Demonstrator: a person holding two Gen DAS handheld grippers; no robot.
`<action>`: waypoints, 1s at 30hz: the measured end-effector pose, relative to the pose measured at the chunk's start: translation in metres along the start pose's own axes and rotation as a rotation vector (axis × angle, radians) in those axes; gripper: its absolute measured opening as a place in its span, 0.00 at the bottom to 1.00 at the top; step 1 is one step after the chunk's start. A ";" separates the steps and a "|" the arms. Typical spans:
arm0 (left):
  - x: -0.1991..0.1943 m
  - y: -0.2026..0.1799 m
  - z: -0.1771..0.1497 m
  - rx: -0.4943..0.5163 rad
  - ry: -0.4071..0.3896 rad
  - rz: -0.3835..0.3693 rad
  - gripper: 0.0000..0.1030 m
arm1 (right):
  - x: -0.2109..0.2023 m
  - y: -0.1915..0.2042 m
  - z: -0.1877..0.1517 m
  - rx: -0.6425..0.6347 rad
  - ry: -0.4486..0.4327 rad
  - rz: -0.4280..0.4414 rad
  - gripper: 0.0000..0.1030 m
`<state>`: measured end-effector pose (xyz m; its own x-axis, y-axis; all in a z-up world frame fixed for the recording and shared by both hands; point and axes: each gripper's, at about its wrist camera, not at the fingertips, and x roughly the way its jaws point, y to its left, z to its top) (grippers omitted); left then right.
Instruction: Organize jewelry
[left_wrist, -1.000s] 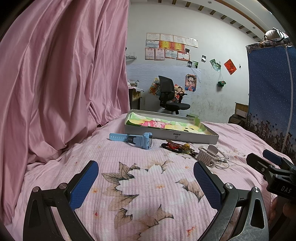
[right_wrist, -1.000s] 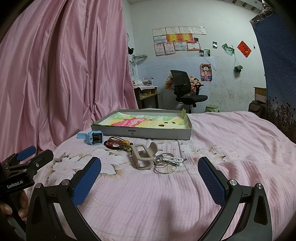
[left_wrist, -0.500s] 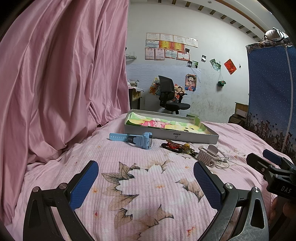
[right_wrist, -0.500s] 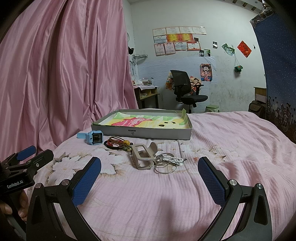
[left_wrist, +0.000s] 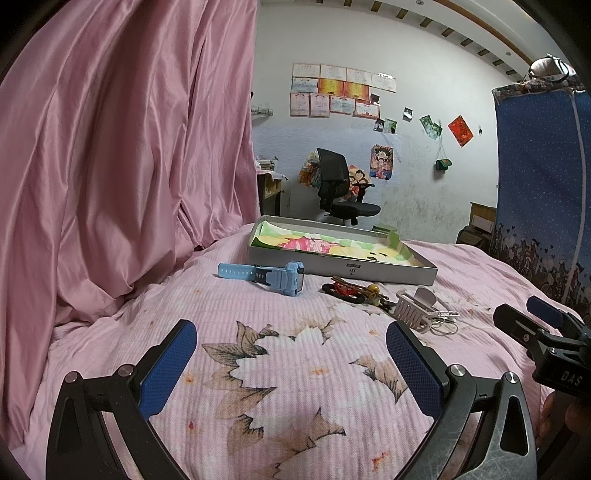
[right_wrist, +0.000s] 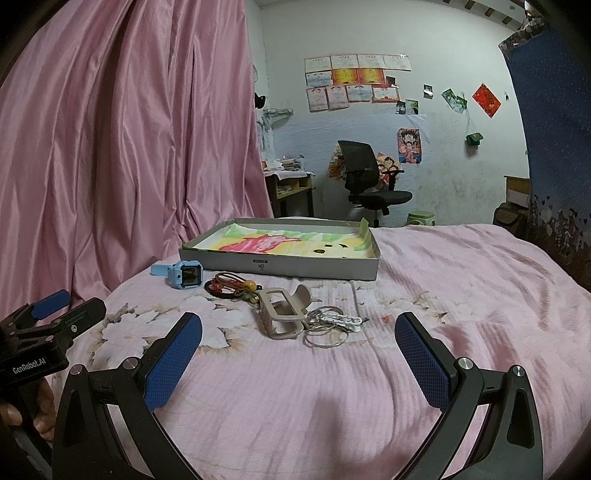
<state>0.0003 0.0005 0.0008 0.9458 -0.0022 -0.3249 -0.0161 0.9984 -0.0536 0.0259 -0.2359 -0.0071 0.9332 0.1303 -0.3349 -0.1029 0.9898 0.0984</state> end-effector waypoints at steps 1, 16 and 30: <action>0.000 -0.003 0.000 -0.002 0.004 -0.004 1.00 | 0.001 0.002 0.001 0.000 0.002 -0.001 0.99; 0.047 -0.010 0.030 0.049 0.126 -0.029 1.00 | 0.039 -0.013 0.045 -0.070 0.079 0.090 0.99; 0.143 0.018 0.064 -0.003 0.301 -0.108 0.81 | 0.131 0.006 0.029 -0.037 0.317 0.190 0.67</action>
<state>0.1562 0.0215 0.0140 0.8038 -0.1249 -0.5816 0.0774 0.9914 -0.1059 0.1574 -0.2148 -0.0230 0.7438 0.3172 -0.5884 -0.2815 0.9470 0.1546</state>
